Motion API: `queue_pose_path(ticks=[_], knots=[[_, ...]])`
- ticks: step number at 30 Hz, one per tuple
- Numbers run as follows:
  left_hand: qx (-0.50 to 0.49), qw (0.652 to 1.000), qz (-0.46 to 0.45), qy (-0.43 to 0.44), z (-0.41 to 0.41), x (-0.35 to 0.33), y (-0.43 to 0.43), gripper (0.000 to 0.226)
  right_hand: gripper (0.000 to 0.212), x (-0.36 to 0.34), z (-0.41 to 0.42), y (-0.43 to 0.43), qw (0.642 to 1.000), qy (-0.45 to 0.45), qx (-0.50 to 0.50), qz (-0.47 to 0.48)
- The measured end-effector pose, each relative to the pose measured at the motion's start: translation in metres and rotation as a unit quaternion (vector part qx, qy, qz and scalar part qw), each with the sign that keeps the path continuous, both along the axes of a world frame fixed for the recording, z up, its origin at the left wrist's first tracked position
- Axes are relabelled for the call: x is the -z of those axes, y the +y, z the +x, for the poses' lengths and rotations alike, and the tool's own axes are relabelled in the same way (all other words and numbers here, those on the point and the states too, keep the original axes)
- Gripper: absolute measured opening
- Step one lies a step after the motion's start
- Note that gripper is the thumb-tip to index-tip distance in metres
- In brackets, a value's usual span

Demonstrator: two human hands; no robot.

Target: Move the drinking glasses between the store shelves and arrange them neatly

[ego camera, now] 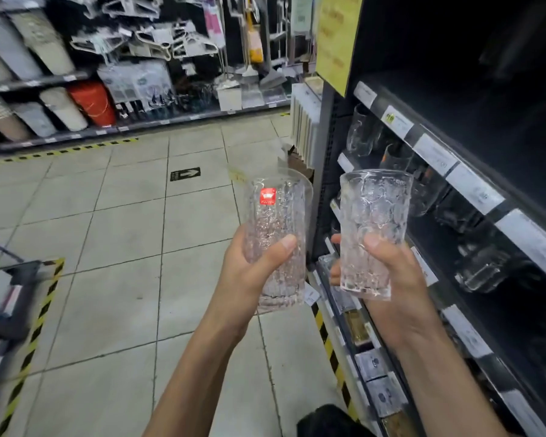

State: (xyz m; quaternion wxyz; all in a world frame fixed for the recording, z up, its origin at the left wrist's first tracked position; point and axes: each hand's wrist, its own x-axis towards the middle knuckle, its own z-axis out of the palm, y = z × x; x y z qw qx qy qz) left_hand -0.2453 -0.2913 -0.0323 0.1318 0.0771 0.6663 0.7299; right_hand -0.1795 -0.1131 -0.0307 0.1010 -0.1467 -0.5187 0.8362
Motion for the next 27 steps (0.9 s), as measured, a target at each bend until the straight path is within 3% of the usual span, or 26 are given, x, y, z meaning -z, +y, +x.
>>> queue_pose_path(ticks=[5, 8, 11, 13, 17, 21, 25, 27], knots=[[0.01, 1.0, -0.007, -0.023, -0.073, 0.013, 0.026, 0.095, 0.085, 0.008, -0.063, 0.026, 0.999, 0.011, 0.022, 0.02], [0.04, 0.999, -0.012, 0.008, -0.126, 0.018, 0.052, 0.083, 0.085, 0.015, -0.106, 0.051, 0.998, 0.016, 0.056, 0.011], [0.065, 0.998, -0.019, 0.007, -0.176, 0.013, 0.082, 0.088, 0.081, 0.013, -0.144, 0.077, 0.996, 0.009, 0.09, 0.004], [0.093, 0.995, -0.016, 0.025, -0.206, 0.006, 0.102, 0.075, 0.075, 0.009, -0.166, 0.095, 0.993, 0.007, 0.117, 0.006], [0.14, 0.989, 0.005, 0.041, -0.25, -0.013, 0.142, 0.065, 0.105, -0.001, -0.197, 0.128, 0.986, -0.001, 0.164, 0.027], [0.194, 0.98, 0.023, 0.043, -0.282, -0.021, 0.176, 0.064, 0.106, -0.012, -0.208, 0.148, 0.979, 0.002, 0.205, 0.013], [0.249, 0.967, 0.036, 0.034, -0.308, -0.023, 0.209, 0.053, 0.093, -0.018, -0.21, 0.158, 0.963, 0.008, 0.268, 0.018], [0.287, 0.957, 0.039, 0.023, -0.323, -0.024, 0.224, 0.064, 0.109, -0.02, -0.211, 0.158, 0.948, -0.006, 0.317, 0.027]])
